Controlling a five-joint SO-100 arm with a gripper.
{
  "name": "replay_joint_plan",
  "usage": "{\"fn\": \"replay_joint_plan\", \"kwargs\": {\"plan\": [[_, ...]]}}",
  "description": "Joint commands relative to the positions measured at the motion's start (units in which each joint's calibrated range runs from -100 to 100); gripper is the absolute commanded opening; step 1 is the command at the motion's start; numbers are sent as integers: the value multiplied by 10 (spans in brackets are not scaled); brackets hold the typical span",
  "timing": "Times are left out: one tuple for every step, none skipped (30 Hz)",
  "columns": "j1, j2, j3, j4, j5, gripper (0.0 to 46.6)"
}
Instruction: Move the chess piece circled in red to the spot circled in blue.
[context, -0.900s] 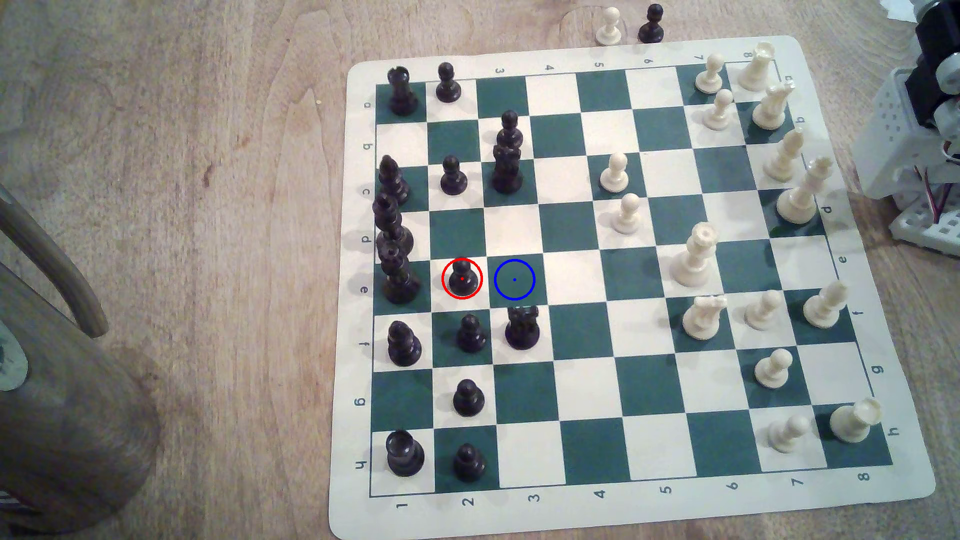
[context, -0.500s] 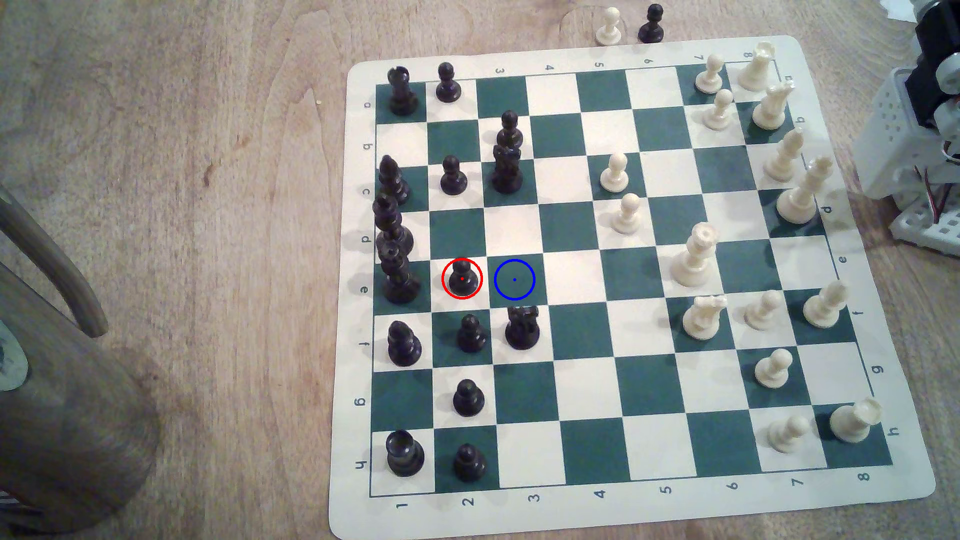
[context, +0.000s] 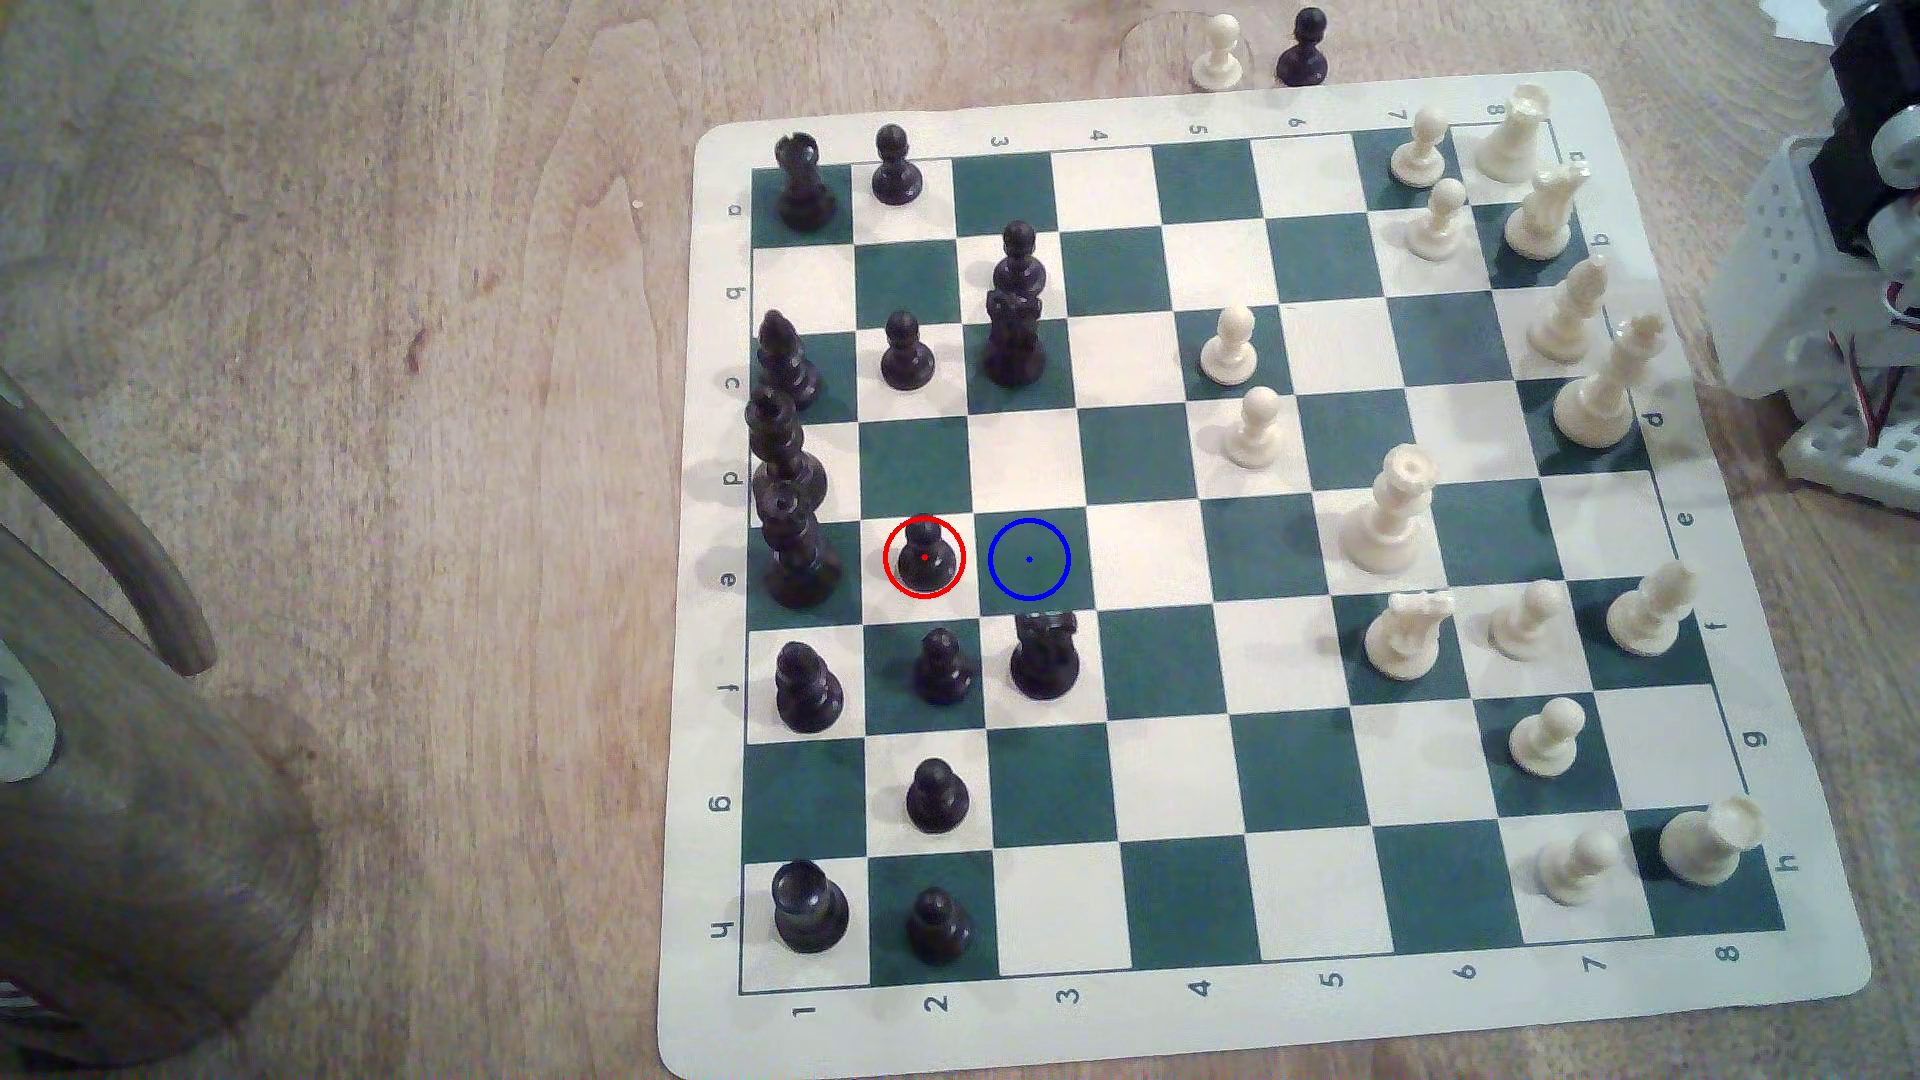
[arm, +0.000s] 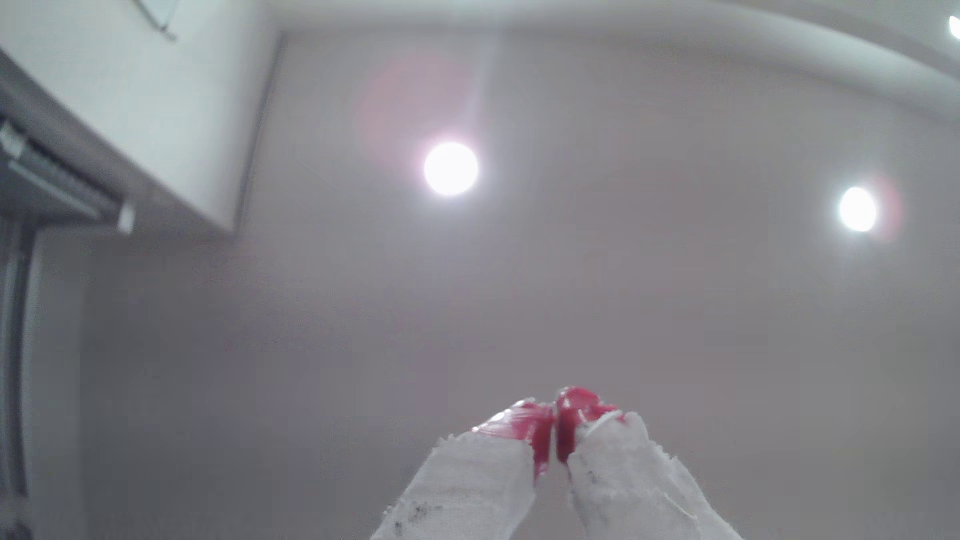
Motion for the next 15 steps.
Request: {"fn": "replay_joint_plan", "kwargs": {"plan": [[-39, -1, 11, 32, 1, 1], [-39, -1, 11, 55, 1, 1], [-39, -1, 11, 85, 1, 1], [-47, -1, 11, 154, -2, 1], [-60, -1, 11, 193, -2, 1], [-63, -1, 11, 226, -2, 1], [-63, -1, 11, 260, -3, 1], [-66, -1, 11, 321, -2, 1], [-62, -1, 11, 380, 0, 1], [-62, -1, 11, 412, 2, 1], [-61, -1, 11, 438, 2, 1], [-61, 0, 11, 472, 3, 1], [-61, 0, 11, 512, 3, 1], [-61, 0, 11, 554, 2, 1], [-61, 0, 11, 585, 0, 1]]}}
